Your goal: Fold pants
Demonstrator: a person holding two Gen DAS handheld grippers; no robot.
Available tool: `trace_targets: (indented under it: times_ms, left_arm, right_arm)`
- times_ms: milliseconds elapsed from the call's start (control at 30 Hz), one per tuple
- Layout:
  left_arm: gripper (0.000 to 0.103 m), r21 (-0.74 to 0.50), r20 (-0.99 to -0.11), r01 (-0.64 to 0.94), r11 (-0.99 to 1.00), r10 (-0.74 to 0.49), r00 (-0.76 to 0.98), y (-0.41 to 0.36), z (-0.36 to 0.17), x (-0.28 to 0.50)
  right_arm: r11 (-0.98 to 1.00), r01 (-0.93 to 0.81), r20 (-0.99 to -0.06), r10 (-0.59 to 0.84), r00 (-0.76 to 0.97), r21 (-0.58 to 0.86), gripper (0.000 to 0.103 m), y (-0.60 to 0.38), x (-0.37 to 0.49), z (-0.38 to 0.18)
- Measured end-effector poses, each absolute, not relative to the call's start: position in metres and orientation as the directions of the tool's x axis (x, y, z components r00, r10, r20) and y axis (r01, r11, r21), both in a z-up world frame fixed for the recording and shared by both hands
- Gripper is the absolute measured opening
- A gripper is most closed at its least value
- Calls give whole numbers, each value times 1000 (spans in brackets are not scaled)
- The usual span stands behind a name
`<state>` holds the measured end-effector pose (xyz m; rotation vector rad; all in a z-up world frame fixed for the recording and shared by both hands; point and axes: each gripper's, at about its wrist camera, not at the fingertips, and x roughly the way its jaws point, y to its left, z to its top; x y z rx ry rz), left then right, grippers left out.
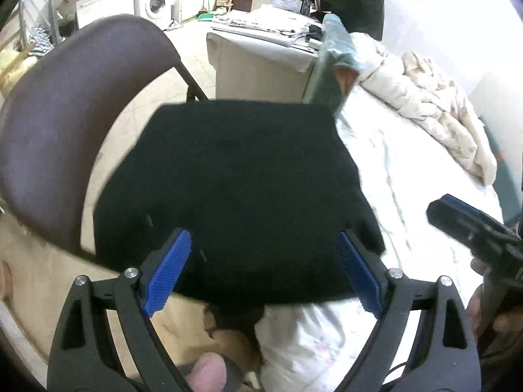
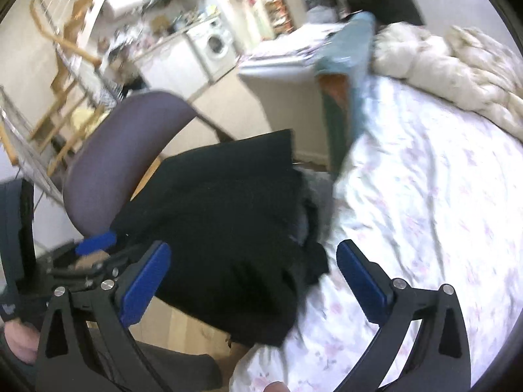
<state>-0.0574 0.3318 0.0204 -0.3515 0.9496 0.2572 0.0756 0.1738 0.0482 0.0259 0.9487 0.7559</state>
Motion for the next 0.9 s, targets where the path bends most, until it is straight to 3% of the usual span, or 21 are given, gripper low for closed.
trace_targets:
  times_ms: [200, 333, 667, 900]
  left_arm:
    - [103, -149, -763, -346, 926, 115, 636, 280, 25, -94]
    - [103, -167, -732, -336, 927, 112, 673, 252, 25, -112]
    - [103, -164, -670, -252, 954, 79, 738, 166, 4, -128]
    - [103, -74, -648, -167, 983, 80, 758, 106, -5, -130]
  right_arm:
    - [799, -530, -708, 548, 446, 285, 103, 103, 23, 59]
    - [825, -468, -705, 536, 465, 318, 103, 55, -3, 50]
    - [895, -391, -635, 432, 641, 214, 103, -51, -55, 37]
    - [921, -342, -580, 385, 718, 188, 103, -99, -80, 11]
